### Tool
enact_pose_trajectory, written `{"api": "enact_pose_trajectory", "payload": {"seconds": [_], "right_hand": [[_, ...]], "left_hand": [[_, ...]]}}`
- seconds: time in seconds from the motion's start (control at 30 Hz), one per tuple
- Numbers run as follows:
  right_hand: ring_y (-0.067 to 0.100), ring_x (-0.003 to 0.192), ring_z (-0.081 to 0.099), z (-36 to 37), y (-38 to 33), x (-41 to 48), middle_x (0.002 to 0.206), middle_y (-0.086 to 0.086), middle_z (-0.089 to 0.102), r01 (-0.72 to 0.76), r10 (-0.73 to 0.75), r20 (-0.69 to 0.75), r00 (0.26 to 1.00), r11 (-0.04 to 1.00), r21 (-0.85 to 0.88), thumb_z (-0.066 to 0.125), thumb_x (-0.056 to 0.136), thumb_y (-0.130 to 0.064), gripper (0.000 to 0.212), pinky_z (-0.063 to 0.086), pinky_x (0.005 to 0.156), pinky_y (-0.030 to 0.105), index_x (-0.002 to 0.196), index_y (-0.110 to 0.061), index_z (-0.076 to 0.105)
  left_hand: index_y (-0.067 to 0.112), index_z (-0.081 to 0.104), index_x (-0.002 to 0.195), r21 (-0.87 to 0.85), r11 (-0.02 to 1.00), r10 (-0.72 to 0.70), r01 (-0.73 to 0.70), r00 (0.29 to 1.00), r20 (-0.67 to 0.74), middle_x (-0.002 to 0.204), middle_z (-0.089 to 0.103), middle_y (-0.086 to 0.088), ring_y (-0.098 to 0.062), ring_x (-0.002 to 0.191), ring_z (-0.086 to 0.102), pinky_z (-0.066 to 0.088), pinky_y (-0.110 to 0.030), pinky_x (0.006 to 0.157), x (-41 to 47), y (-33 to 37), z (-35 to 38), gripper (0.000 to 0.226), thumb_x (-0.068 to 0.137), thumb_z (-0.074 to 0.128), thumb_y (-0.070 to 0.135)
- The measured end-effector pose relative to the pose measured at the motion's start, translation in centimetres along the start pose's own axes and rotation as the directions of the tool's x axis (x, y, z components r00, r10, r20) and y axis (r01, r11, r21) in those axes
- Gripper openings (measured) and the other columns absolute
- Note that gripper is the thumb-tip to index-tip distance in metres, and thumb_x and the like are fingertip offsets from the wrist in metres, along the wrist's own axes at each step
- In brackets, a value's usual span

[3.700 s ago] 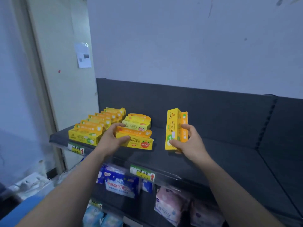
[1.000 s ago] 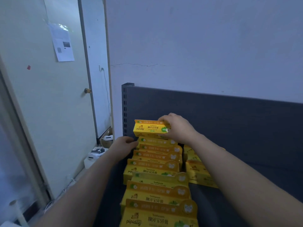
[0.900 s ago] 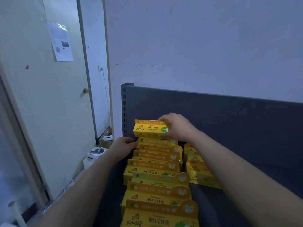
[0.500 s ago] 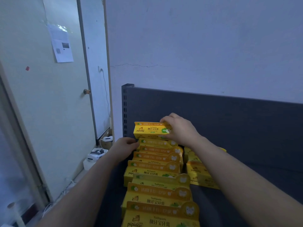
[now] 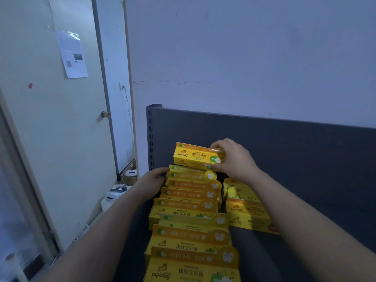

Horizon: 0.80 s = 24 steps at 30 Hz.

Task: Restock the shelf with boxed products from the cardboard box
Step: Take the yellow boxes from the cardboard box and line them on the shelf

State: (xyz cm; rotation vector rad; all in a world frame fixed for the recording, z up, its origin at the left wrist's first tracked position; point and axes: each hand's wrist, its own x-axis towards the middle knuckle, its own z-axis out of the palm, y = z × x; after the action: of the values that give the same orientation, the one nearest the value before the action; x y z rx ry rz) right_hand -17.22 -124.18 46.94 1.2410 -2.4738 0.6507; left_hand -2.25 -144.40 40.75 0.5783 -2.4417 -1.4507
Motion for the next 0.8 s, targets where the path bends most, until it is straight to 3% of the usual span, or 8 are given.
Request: {"api": "enact_pose_trajectory", "payload": {"seconds": [0.1,0.23,0.53,0.7,0.8], "right_hand": [[0.006,0.097,0.052,0.1,0.2,-0.1,0.111,-0.013,0.053,-0.024,0.024,-0.001,1.0,0.999,0.021,0.078,0.075,-0.034,0.048,0.05,0.077,0.031,0.117,-0.034,0.055],[0.009,0.099,0.053,0.0,0.1,-0.1,0.112,-0.013,0.053,-0.034,0.034,-0.015,0.999,0.998,0.044,0.078,0.076,-0.032,0.049,0.051,0.079,0.034,0.119,-0.034,0.055],[0.011,0.099,0.055,1.1,-1.3,0.9,0.117,-0.01,0.053,0.079,-0.069,0.101,0.992,0.993,-0.092,0.074,0.08,-0.036,0.049,0.051,0.079,0.03,0.124,-0.033,0.053],[0.016,0.106,0.054,1.1,-1.1,1.3,0.124,-0.004,0.054,-0.028,0.019,0.168,0.986,0.998,0.05,0.078,0.078,-0.028,0.063,0.052,0.086,0.034,0.131,-0.029,0.045],[0.012,0.088,0.058,1.4,-1.1,1.1,0.113,-0.003,0.054,-0.118,0.09,0.201,0.975,0.985,0.129,0.079,0.077,-0.027,0.057,0.056,0.074,0.032,0.124,-0.027,0.045]], "left_hand": [[0.037,0.052,0.122,0.056,0.998,0.013,-0.015,0.999,0.033,0.106,0.068,-0.001,-0.017,0.093,0.068,0.054,-0.042,0.09,0.3,0.1,0.0,0.042,0.1,0.032,0.009],[0.026,0.057,0.118,0.019,1.0,-0.014,0.014,0.999,0.034,0.105,0.068,-0.005,-0.019,0.093,0.069,0.055,-0.043,0.087,0.3,0.0,-0.2,0.034,0.1,0.035,0.008],[0.025,0.06,0.112,0.001,1.0,-0.02,0.02,1.0,0.004,0.102,0.069,-0.004,-0.019,0.091,0.069,0.056,-0.045,0.085,0.2,-0.4,-0.4,0.027,0.099,0.041,0.012],[0.021,0.056,0.107,0.011,0.998,-0.067,0.067,0.996,-0.058,0.105,0.067,-0.005,-0.021,0.096,0.065,0.052,-0.048,0.09,0.2,-0.7,-0.3,0.015,0.096,0.047,0.017],[0.019,0.056,0.112,0.031,0.997,-0.066,0.068,0.996,-0.052,0.105,0.067,-0.005,-0.021,0.096,0.065,0.053,-0.047,0.09,0.3,-0.7,-0.3,0.018,0.096,0.047,0.018]]}}
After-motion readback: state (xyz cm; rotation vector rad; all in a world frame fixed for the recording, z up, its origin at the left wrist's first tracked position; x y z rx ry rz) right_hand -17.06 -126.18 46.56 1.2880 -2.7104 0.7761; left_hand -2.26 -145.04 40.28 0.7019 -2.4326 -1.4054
